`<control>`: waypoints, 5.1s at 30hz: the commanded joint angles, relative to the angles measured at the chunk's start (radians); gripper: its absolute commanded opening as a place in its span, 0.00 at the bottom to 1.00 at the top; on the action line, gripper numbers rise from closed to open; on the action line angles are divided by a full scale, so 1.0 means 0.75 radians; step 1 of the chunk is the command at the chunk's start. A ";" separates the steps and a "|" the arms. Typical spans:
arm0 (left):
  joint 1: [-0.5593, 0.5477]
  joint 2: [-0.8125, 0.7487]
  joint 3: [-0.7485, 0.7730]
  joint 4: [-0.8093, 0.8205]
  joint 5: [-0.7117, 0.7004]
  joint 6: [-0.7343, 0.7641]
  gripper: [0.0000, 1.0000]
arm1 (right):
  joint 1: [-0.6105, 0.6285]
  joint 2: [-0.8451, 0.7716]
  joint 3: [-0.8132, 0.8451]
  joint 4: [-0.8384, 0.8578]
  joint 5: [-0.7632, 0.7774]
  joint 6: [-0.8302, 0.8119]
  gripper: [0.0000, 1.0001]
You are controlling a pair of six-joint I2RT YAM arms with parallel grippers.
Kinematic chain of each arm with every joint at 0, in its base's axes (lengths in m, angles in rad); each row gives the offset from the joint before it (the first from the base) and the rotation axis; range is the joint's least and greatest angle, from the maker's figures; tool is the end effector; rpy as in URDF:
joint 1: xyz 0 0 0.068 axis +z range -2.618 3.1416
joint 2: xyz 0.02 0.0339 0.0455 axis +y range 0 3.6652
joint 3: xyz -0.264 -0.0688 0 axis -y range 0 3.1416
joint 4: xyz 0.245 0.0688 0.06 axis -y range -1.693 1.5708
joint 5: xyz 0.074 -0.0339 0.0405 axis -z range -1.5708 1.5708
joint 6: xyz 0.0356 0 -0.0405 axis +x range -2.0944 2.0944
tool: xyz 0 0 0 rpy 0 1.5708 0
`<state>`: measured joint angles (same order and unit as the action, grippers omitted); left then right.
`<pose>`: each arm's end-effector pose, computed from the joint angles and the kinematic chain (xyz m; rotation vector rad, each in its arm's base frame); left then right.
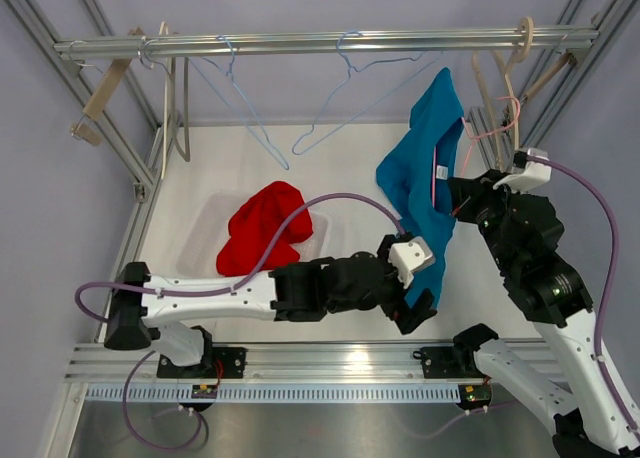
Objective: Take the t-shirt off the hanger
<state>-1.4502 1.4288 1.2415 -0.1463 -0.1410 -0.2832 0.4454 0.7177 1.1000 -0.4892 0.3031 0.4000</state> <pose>0.0456 -0.3347 0.3524 1.0377 1.7578 -1.0128 0.1250 0.0479 0.4227 0.1913 1.6763 0.3832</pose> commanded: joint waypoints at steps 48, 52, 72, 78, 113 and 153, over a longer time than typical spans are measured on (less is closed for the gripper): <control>-0.031 -0.234 0.087 0.168 -0.706 0.496 0.13 | 0.016 -0.356 0.534 -0.205 -0.724 0.092 0.00; 0.080 -0.106 0.265 0.260 -0.630 0.600 0.12 | 0.016 -0.358 0.585 -0.156 -0.907 0.180 0.00; 0.154 -0.021 0.396 0.439 -0.726 0.773 0.00 | 0.016 -0.454 0.546 -0.139 -0.993 0.240 0.00; 0.136 -0.195 0.514 0.073 -0.634 0.584 0.00 | 0.018 -0.523 0.528 -0.335 -0.809 0.150 0.00; 0.999 -0.696 0.170 -0.351 -0.356 0.253 0.00 | 0.016 -0.575 0.276 -0.487 -0.562 0.007 0.00; 0.997 -1.398 -0.531 -0.692 -0.548 -0.273 0.99 | 0.016 0.139 0.255 -0.100 0.099 -0.224 0.00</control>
<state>-0.7067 0.4156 0.7841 -0.6334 -0.4889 -0.5800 0.4515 0.7837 1.2171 -0.6628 0.2466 0.2893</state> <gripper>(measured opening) 0.987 0.047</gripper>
